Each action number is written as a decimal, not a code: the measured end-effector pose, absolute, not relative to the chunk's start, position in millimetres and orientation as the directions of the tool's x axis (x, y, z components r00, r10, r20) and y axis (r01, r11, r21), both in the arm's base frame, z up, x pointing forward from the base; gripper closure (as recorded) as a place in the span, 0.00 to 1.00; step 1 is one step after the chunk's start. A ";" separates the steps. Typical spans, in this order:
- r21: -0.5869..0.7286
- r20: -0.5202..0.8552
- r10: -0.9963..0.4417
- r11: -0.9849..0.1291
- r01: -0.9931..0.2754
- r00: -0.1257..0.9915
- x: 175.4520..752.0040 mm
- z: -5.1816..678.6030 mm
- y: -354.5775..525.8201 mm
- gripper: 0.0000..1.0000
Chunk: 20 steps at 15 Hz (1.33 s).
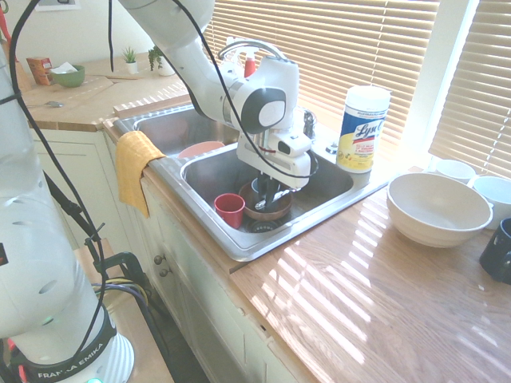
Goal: Put the fork into the sink
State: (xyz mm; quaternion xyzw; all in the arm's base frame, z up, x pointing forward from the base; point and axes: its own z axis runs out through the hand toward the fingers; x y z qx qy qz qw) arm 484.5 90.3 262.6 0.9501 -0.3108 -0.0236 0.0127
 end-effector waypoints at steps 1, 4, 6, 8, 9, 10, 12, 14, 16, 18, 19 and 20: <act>0.047 -0.044 -0.587 -0.809 -0.585 0.808 485.7 252.5 92.3 1.00; 0.061 -0.055 -0.581 -0.814 -0.578 0.812 491.8 239.1 98.2 1.00; 0.067 -0.059 -0.579 -0.815 -0.575 0.813 493.1 234.5 100.6 1.00; 0.078 -0.070 -0.576 -0.817 -0.571 0.814 491.2 226.3 106.6 1.00; 0.083 -0.075 -0.575 -0.818 -0.569 0.815 490.7 221.7 110.5 1.00; 0.089 -0.081 -0.573 -0.819 -0.567 0.816 489.8 217.2 113.8 1.00; 0.104 -0.090 -0.568 -0.822 -0.560 0.818 487.6 207.9 119.3 1.00; 0.114 -0.094 -0.565 -0.824 -0.555 0.820 489.8 201.6 124.5 1.00; 0.127 -0.096 -0.571 -0.819 -0.559 0.815 492.9 194.6 127.3 0.00; 0.136 -0.100 -0.576 -0.816 -0.562 0.812 494.2 191.4 128.8 0.00; 0.139 -0.102 -0.576 -0.816 -0.562 0.811 494.5 191.5 129.5 0.00; 0.141 -0.102 -0.575 -0.816 -0.561 0.811 494.0 191.4 130.6 0.00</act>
